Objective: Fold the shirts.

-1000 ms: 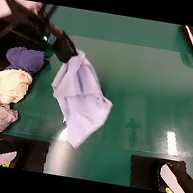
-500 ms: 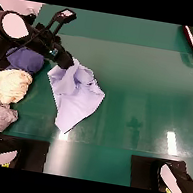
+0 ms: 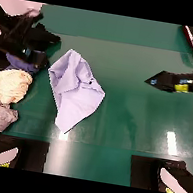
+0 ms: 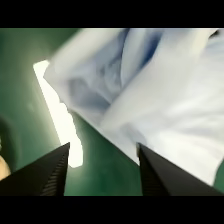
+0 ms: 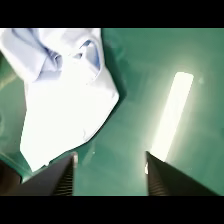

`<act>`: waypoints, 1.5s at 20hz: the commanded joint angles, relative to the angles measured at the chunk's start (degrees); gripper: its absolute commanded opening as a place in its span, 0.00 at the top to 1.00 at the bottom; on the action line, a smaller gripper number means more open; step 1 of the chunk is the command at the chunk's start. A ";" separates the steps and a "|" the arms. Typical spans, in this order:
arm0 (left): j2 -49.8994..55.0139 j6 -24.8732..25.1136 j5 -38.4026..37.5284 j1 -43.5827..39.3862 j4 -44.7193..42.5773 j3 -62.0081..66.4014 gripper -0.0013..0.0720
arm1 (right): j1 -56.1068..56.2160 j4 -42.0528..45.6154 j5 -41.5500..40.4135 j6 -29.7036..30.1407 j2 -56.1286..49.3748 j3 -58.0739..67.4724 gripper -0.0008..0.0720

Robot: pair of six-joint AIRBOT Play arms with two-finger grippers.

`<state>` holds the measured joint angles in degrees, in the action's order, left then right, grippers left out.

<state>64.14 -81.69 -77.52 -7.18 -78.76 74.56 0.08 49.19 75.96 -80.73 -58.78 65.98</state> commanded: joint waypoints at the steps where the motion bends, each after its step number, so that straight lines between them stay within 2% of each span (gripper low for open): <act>1: -4.48 -1.01 2.32 5.20 8.26 -15.39 0.30 | 6.45 -0.66 -2.97 0.31 -4.81 -0.28 0.50; 4: -4.79 -0.33 8.87 5.20 16.61 -29.44 0.30 | 7.93 -0.70 -2.89 0.26 -6.91 -0.26 0.50; 8: -4.79 -0.79 17.92 5.20 20.92 -41.09 0.30 | 7.91 -1.16 -3.52 0.26 -6.95 -0.26 0.50; 21: -3.54 -0.48 30.91 5.20 27.15 -44.13 0.30 | 7.91 -1.62 -3.93 0.22 -6.84 -0.24 0.50; 22: -3.54 -0.94 31.08 5.20 27.41 -44.13 0.38 | 7.91 -1.64 -3.89 0.22 -6.84 -0.26 0.50; 24: -3.54 -0.81 31.06 5.20 27.47 -44.13 0.95 | 7.91 -1.62 -3.85 0.22 -6.84 -0.26 0.50; 28: -3.56 -0.76 27.67 5.20 26.03 -40.72 0.95 | 8.00 -1.09 -3.23 0.20 -6.86 -0.35 0.50; 30: -3.63 -0.46 23.93 5.20 22.75 -36.26 0.95 | 9.05 -0.50 -3.50 0.15 -6.84 -1.57 0.56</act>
<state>60.58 -82.41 -49.54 -1.96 -53.12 34.26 8.36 48.03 72.38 -80.49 -65.63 65.28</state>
